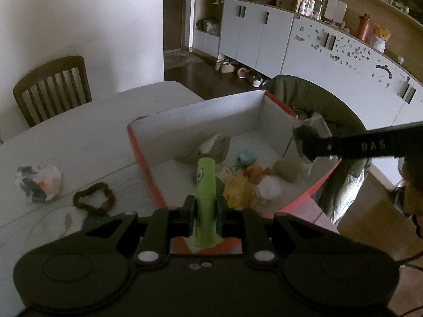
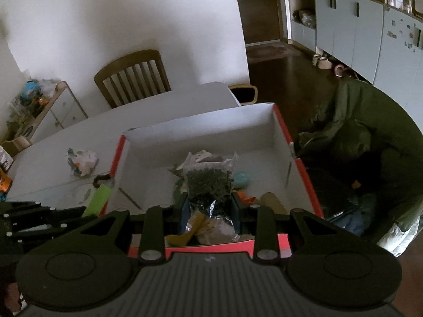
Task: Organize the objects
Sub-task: 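Lower the green toy into the box with the left gripper while the right lowers the dark bag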
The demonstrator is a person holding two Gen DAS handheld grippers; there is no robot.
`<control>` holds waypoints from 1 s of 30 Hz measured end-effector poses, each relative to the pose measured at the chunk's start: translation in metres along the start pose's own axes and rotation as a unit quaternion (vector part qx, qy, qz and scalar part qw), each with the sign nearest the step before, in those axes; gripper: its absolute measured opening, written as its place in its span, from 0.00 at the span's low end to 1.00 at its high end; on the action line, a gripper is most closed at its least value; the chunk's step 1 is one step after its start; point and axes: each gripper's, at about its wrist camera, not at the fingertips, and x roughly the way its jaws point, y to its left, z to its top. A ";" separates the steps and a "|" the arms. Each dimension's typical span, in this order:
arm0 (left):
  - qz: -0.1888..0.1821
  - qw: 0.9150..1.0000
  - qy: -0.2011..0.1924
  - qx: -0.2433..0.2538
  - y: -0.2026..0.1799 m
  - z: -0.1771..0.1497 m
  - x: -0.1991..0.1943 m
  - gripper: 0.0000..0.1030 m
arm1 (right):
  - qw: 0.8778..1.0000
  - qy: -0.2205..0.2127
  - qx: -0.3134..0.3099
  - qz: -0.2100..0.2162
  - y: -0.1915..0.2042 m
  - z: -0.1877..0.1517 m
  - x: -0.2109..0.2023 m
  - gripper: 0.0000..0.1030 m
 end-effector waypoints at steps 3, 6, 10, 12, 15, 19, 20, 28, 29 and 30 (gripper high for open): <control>0.001 1.000 0.003 0.005 -0.008 0.011 0.012 0.13 | 1.000 0.006 -0.007 0.003 -0.010 0.001 0.007 0.30; -0.004 1.000 0.010 0.006 -0.015 0.022 0.026 0.14 | 1.000 0.014 -0.016 0.003 -0.016 0.002 0.016 0.30; -0.016 1.000 0.018 0.003 -0.020 0.036 0.048 0.14 | 0.999 0.034 -0.032 0.007 -0.022 0.003 0.032 0.30; -0.019 0.999 0.028 0.001 -0.022 0.042 0.060 0.14 | 0.998 0.041 -0.040 0.006 -0.024 0.003 0.040 0.30; -0.020 0.999 0.043 0.012 -0.027 0.047 0.077 0.13 | 0.998 0.051 -0.048 0.010 -0.029 0.005 0.049 0.30; -0.024 0.998 0.060 0.016 -0.034 0.055 0.099 0.13 | 0.997 0.060 -0.057 0.006 -0.034 0.008 0.061 0.30; -0.028 0.997 0.066 0.011 -0.034 0.057 0.104 0.13 | 0.996 0.063 -0.058 0.005 -0.036 0.009 0.064 0.30; -0.041 0.994 0.104 0.013 -0.039 0.069 0.139 0.13 | 0.993 0.082 -0.087 0.011 -0.034 0.008 0.084 0.30; -0.040 0.993 0.107 0.014 -0.040 0.069 0.143 0.13 | 0.992 0.083 -0.090 0.009 -0.035 0.008 0.086 0.30; -0.039 0.993 0.111 0.015 -0.041 0.070 0.146 0.13 | 0.992 0.085 -0.092 0.006 -0.035 0.007 0.089 0.30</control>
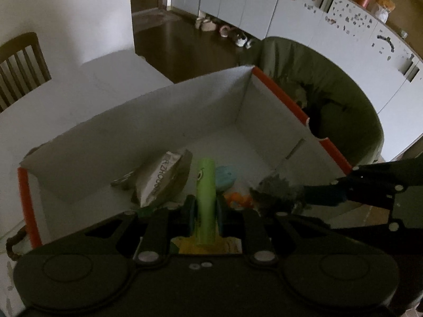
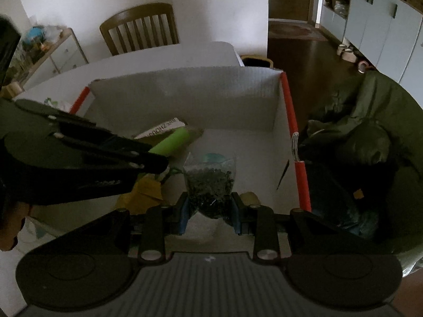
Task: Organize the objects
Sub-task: 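Lower the green toy into the box with the left gripper while the right lowers the dark bag, then open the right gripper releasing the dark bag while the left releases the green toy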
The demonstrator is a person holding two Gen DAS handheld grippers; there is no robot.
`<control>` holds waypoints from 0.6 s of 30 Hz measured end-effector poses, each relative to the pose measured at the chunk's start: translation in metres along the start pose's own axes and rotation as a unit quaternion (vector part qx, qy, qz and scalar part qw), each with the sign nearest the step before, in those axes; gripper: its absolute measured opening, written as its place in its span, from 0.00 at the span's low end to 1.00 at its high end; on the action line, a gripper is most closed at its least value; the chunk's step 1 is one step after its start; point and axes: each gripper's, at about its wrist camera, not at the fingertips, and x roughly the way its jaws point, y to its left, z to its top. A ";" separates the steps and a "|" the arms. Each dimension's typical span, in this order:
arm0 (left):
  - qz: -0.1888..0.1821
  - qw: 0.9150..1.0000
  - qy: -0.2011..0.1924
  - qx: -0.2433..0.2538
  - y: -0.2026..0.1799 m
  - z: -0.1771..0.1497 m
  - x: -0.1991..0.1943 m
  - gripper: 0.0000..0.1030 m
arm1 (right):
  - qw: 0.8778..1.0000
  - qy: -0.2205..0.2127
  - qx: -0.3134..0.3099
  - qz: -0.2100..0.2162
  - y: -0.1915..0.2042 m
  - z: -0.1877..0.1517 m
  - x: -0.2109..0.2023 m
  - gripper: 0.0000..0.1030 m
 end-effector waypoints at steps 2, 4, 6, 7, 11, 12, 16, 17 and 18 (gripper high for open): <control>0.005 1.000 0.005 0.002 -0.001 0.002 0.005 0.13 | 1.000 0.001 -0.004 -0.004 -0.001 0.001 0.004 0.30; 0.006 1.000 0.011 0.007 -0.003 0.004 0.011 0.13 | 1.000 0.000 -0.010 -0.011 -0.001 0.001 0.007 0.30; 0.004 1.000 0.017 0.010 -0.004 0.005 0.015 0.13 | 1.000 0.003 -0.011 -0.010 -0.001 0.001 0.011 0.30; 0.002 1.000 0.022 0.012 -0.005 0.005 0.017 0.13 | 1.000 0.005 -0.011 -0.008 -0.001 0.001 0.012 0.30; 0.005 0.999 0.043 0.009 -0.004 0.008 0.028 0.13 | 1.000 0.013 -0.014 -0.007 -0.002 0.001 0.016 0.31; 0.005 0.999 0.046 0.007 -0.003 0.008 0.030 0.14 | 1.000 0.014 -0.013 -0.009 -0.002 0.001 0.017 0.31; 0.003 0.999 0.053 0.004 -0.002 0.010 0.034 0.14 | 1.000 0.010 -0.021 -0.018 -0.001 -0.001 0.016 0.31; 0.002 0.999 0.054 0.004 -0.002 0.010 0.035 0.14 | 1.000 0.011 -0.022 -0.018 -0.001 -0.002 0.015 0.31; 0.002 0.998 0.056 0.005 -0.002 0.010 0.036 0.14 | 1.000 0.010 -0.023 -0.018 -0.001 -0.002 0.014 0.31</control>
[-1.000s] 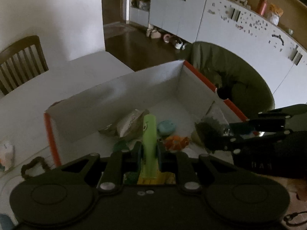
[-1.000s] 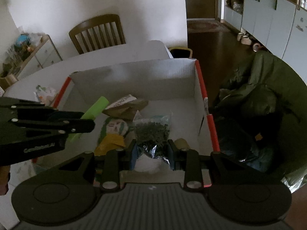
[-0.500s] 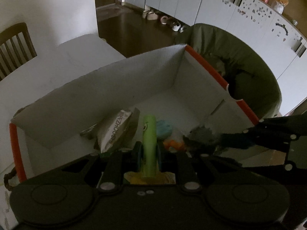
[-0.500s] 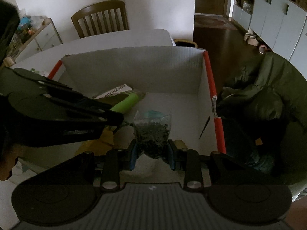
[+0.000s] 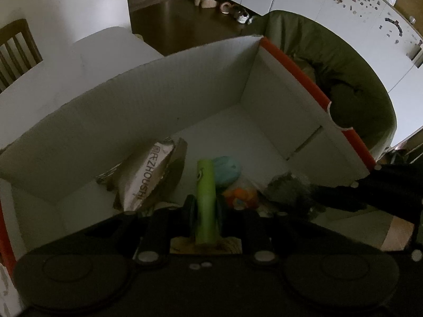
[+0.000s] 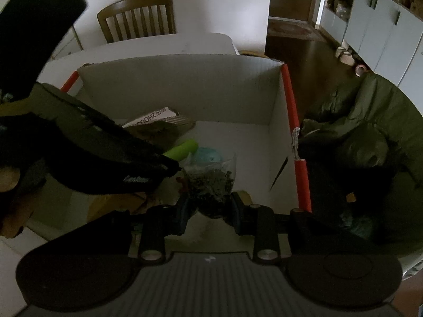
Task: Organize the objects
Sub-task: 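Open the right gripper releasing the dark bag while the left releases the green toy, then withdraw both grippers from the shoebox toward the table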
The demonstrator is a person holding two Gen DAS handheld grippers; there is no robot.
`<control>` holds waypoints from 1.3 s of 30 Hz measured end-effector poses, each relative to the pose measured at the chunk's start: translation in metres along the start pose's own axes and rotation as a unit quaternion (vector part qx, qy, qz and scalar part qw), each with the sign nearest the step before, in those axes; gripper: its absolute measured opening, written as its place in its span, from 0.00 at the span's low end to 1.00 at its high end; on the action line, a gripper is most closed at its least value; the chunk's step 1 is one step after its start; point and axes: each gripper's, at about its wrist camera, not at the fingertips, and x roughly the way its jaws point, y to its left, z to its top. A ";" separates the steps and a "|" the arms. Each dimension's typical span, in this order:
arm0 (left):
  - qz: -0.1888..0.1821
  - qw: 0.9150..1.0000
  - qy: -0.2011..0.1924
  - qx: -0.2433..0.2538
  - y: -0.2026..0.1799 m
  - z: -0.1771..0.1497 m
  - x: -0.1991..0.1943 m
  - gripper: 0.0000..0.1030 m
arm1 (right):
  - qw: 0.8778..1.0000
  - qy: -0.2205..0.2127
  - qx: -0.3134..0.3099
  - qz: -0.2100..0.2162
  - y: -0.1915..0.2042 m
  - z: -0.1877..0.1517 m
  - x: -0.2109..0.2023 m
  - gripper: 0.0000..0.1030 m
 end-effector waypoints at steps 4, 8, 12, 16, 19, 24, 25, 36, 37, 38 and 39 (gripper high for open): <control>0.003 1.000 0.007 -0.001 0.000 0.001 0.004 0.17 | 1.000 -0.001 -0.003 0.005 0.000 -0.003 -0.004 0.31; 0.001 1.000 0.003 -0.002 0.000 0.000 0.002 0.22 | 1.000 -0.005 -0.013 0.011 0.001 -0.008 -0.012 0.37; 0.001 1.000 -0.009 -0.008 0.002 -0.003 -0.005 0.25 | 1.000 -0.018 -0.019 0.008 0.000 -0.010 -0.021 0.42; -0.006 1.000 -0.022 -0.017 0.004 -0.008 -0.016 0.31 | 1.000 -0.026 -0.007 0.012 -0.006 -0.010 -0.028 0.42; -0.010 0.999 -0.037 -0.018 0.004 -0.012 -0.030 0.33 | 0.999 -0.031 0.002 0.015 -0.009 -0.011 -0.035 0.42; -0.017 0.998 -0.063 -0.018 0.001 -0.022 -0.053 0.33 | 0.999 -0.044 0.014 0.022 -0.011 -0.014 -0.049 0.42; -0.018 0.997 -0.068 -0.019 0.001 -0.025 -0.059 0.33 | 0.998 -0.047 0.018 0.025 -0.011 -0.014 -0.053 0.42; -0.014 0.992 -0.122 -0.039 0.015 -0.057 -0.110 0.37 | 0.993 -0.085 0.049 0.059 -0.001 -0.011 -0.091 0.51; -0.011 0.991 -0.128 -0.037 0.016 -0.060 -0.114 0.37 | 0.993 -0.088 0.049 0.061 0.002 -0.011 -0.093 0.51; -0.009 0.990 -0.133 -0.038 0.018 -0.064 -0.118 0.37 | 0.993 -0.092 0.048 0.063 0.006 -0.010 -0.097 0.51; -0.010 0.990 -0.137 -0.038 0.021 -0.068 -0.124 0.37 | 0.992 -0.096 0.047 0.065 0.010 -0.010 -0.100 0.51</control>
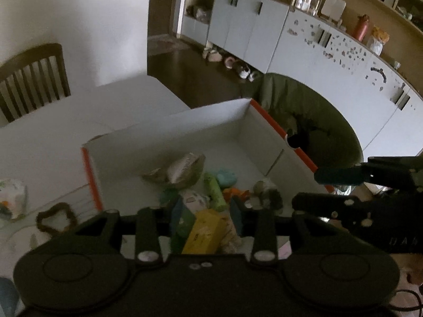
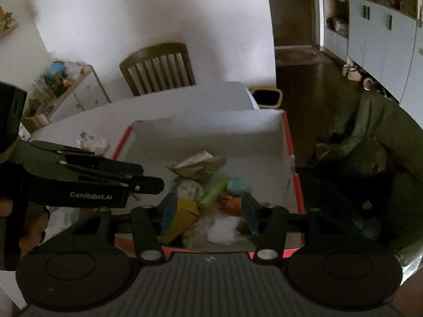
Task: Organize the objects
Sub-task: 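Withdraw both grippers from the shoebox toward the table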
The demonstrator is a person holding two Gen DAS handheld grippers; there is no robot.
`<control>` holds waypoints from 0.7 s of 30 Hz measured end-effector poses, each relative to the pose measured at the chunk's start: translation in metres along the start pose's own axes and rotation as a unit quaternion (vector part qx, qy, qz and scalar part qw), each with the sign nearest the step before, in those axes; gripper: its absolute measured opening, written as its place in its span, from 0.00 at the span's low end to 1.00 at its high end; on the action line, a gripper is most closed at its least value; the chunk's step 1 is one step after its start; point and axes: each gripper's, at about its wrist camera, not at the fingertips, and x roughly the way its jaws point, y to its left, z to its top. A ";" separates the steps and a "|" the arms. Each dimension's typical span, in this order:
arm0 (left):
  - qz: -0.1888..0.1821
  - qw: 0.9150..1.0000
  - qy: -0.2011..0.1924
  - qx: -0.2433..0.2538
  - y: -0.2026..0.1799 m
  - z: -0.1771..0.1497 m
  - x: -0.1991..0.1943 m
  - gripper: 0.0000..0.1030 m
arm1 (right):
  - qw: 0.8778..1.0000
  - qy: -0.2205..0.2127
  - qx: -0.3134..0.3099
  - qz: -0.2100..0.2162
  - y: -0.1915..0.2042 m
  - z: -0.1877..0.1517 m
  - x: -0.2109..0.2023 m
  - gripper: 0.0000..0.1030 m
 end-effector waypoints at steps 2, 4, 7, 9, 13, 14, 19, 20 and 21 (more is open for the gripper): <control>-0.003 1.000 -0.009 -0.003 0.005 -0.005 -0.012 0.40 | 1.000 -0.007 -0.002 0.006 0.010 0.001 -0.005 0.51; -0.001 1.000 -0.019 -0.006 0.012 -0.011 -0.024 0.49 | 1.000 -0.013 -0.003 0.011 0.021 0.001 -0.009 0.54; 0.000 0.999 -0.032 -0.006 0.023 -0.018 -0.043 0.51 | 1.000 -0.019 -0.009 0.022 0.041 0.001 -0.013 0.54; 0.003 0.999 -0.037 -0.008 0.032 -0.023 -0.053 0.54 | 0.999 -0.020 -0.019 0.027 0.058 0.001 -0.013 0.54; 0.009 0.999 -0.044 -0.018 0.056 -0.034 -0.072 0.61 | 0.999 -0.024 -0.030 0.033 0.090 0.000 -0.011 0.62; 0.012 0.999 -0.045 -0.019 0.061 -0.037 -0.075 0.62 | 0.999 -0.024 -0.029 0.039 0.098 -0.001 -0.010 0.63; 0.019 0.998 -0.051 -0.027 0.090 -0.049 -0.092 0.67 | 0.998 -0.025 -0.037 0.050 0.132 -0.003 -0.003 0.66; 0.022 0.998 -0.053 -0.027 0.096 -0.051 -0.095 0.69 | 0.998 -0.025 -0.037 0.051 0.139 -0.003 -0.001 0.67; 0.025 0.998 -0.054 -0.028 0.102 -0.053 -0.098 0.73 | 0.998 -0.025 -0.037 0.051 0.145 -0.003 0.001 0.68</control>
